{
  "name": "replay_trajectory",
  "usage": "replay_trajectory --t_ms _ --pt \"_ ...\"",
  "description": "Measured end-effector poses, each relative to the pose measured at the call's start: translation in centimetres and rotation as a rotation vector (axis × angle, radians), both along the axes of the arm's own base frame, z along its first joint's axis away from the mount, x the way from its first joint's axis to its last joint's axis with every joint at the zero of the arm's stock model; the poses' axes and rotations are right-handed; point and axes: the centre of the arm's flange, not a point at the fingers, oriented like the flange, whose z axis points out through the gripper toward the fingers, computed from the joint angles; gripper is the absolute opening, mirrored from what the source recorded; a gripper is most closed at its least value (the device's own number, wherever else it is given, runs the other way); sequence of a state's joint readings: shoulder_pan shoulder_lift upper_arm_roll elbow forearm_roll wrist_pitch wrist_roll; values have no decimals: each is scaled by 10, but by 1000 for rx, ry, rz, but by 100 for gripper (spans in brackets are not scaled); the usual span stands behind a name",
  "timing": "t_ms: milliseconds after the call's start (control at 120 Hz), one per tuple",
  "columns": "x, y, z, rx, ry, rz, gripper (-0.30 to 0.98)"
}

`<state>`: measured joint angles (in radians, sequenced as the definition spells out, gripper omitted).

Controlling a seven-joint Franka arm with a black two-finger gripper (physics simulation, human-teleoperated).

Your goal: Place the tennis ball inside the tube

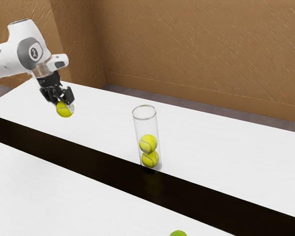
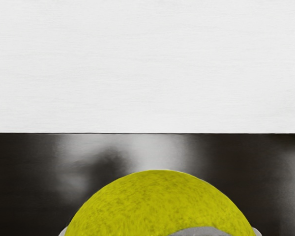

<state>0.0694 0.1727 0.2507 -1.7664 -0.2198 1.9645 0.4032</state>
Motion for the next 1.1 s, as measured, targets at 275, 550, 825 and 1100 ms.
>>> replay_trajectory --t_ms 275,550,825,1100 --pt "33 -146 73 5 7 -149 26" --pt "56 -249 71 11 49 -174 25" --pt "63 -288 57 3 93 -99 26" --pt "69 -293 52 -1 110 -1 42"
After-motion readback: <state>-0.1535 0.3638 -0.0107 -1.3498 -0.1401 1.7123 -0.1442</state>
